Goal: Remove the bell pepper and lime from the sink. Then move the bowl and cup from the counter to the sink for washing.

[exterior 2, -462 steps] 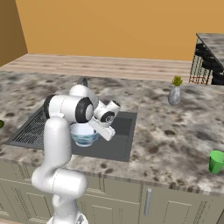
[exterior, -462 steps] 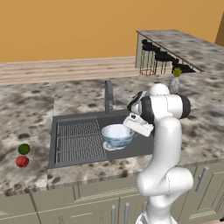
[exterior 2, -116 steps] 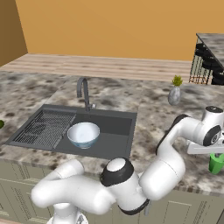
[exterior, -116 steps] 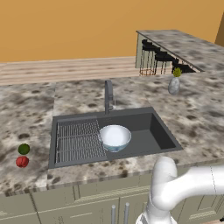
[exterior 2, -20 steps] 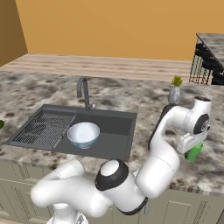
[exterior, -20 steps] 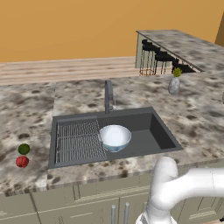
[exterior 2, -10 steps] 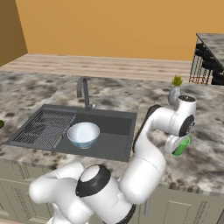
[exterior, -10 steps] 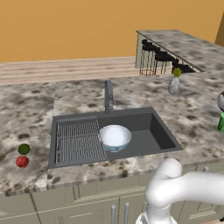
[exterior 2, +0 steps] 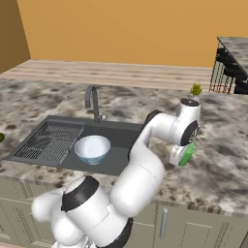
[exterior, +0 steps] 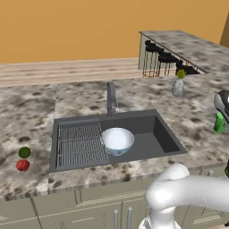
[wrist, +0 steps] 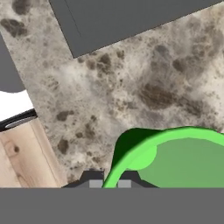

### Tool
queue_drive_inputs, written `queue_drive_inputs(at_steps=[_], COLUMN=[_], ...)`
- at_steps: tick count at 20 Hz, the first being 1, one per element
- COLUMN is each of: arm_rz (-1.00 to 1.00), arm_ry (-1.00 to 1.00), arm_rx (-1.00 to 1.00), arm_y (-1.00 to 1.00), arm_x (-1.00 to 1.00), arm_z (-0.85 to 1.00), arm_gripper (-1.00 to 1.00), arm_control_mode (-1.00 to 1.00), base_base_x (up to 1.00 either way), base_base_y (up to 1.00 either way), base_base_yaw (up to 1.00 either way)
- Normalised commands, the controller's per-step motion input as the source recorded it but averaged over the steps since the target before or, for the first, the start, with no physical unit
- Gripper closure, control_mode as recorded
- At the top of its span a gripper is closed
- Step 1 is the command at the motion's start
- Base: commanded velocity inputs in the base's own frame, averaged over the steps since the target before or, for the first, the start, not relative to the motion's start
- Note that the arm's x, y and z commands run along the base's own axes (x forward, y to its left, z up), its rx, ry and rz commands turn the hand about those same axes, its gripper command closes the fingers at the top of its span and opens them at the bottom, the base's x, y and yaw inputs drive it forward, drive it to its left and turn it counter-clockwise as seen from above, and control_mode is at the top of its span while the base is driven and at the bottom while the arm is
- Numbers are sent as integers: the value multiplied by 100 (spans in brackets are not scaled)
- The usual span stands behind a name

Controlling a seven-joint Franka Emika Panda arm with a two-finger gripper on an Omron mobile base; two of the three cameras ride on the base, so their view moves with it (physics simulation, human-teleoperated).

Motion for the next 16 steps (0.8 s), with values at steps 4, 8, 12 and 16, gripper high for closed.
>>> queue_drive_inputs(at_steps=[4, 8, 12, 16], arm_rz=[15, 16, 16, 15], arm_ry=[0, 0, 0, 0], arm_rx=[0, 0, 0, 0], arm_y=[45, 43, 46, 47], arm_x=[0, -1, -1, 0], arm_z=[16, 11, 4, 5], arm_gripper=[100, 100, 100, 100], arm_control_mode=[-100, -100, -100, -100], base_base_x=[0, 0, 0, 0], base_base_y=[0, 0, 0, 0], base_base_yaw=[0, 0, 0, 0])
